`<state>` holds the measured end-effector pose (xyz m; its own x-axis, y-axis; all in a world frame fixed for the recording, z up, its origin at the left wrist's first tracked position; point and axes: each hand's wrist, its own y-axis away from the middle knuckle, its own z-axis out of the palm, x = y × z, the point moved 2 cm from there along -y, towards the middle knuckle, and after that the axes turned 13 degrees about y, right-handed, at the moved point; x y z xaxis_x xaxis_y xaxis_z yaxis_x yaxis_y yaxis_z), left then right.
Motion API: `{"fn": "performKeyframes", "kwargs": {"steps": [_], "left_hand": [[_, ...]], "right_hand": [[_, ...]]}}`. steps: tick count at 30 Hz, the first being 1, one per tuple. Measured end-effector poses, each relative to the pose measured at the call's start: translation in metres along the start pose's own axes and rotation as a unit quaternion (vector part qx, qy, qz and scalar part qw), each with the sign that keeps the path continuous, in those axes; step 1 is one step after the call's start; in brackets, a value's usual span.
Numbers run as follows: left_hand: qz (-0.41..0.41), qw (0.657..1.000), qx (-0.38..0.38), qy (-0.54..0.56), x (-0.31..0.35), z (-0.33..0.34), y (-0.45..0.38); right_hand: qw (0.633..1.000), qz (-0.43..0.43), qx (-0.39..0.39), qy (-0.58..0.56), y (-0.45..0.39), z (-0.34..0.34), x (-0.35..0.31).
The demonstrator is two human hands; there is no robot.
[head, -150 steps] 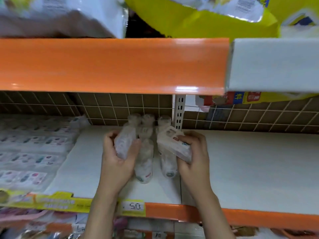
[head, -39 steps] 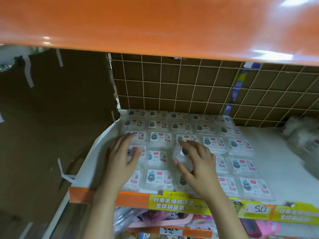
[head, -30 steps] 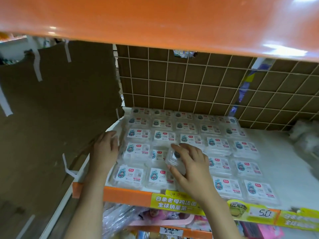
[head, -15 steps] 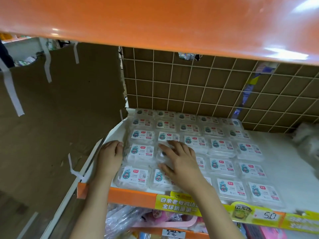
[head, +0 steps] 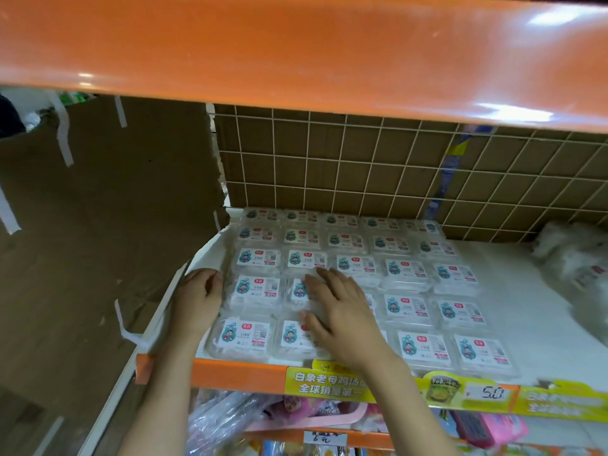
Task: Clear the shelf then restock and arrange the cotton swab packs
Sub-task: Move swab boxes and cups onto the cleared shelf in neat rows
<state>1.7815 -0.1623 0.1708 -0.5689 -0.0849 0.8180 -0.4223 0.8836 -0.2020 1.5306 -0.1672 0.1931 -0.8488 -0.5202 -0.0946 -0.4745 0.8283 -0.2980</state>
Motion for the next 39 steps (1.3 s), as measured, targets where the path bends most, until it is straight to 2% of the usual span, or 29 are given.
{"fn": "performKeyframes", "kwargs": {"steps": [3,8,10,13,18,24,29,39], "left_hand": [[0.022,0.999,-0.026,-0.005,0.010,-0.004,-0.003],[0.060,0.998,-0.013,-0.017,0.057,-0.002,-0.001],[0.117,0.993,-0.010,-0.032,0.080,0.007,0.003],[0.152,0.986,-0.038,-0.059,0.113,0.039,0.017],[0.206,0.975,-0.082,-0.026,0.174,0.119,0.065],[0.208,0.965,-0.152,-0.047,0.237,0.219,0.138],[0.197,0.962,-0.187,-0.030,0.279,0.276,0.190],[0.200,0.956,-0.202,-0.070,0.330,0.310,0.204]], "right_hand": [[1.000,0.009,0.013,-0.004,0.003,-0.009,0.007],[0.998,0.032,0.048,0.008,0.015,-0.029,0.036],[0.997,0.046,0.057,0.012,0.022,-0.038,0.054],[0.997,0.055,0.057,0.010,0.036,-0.048,0.081],[0.995,0.080,0.065,0.015,0.082,-0.070,0.146],[0.994,0.097,0.045,0.014,0.148,-0.099,0.244],[0.992,0.109,0.055,0.031,0.188,-0.127,0.307],[0.988,0.127,0.091,0.008,0.204,-0.146,0.354]]}}
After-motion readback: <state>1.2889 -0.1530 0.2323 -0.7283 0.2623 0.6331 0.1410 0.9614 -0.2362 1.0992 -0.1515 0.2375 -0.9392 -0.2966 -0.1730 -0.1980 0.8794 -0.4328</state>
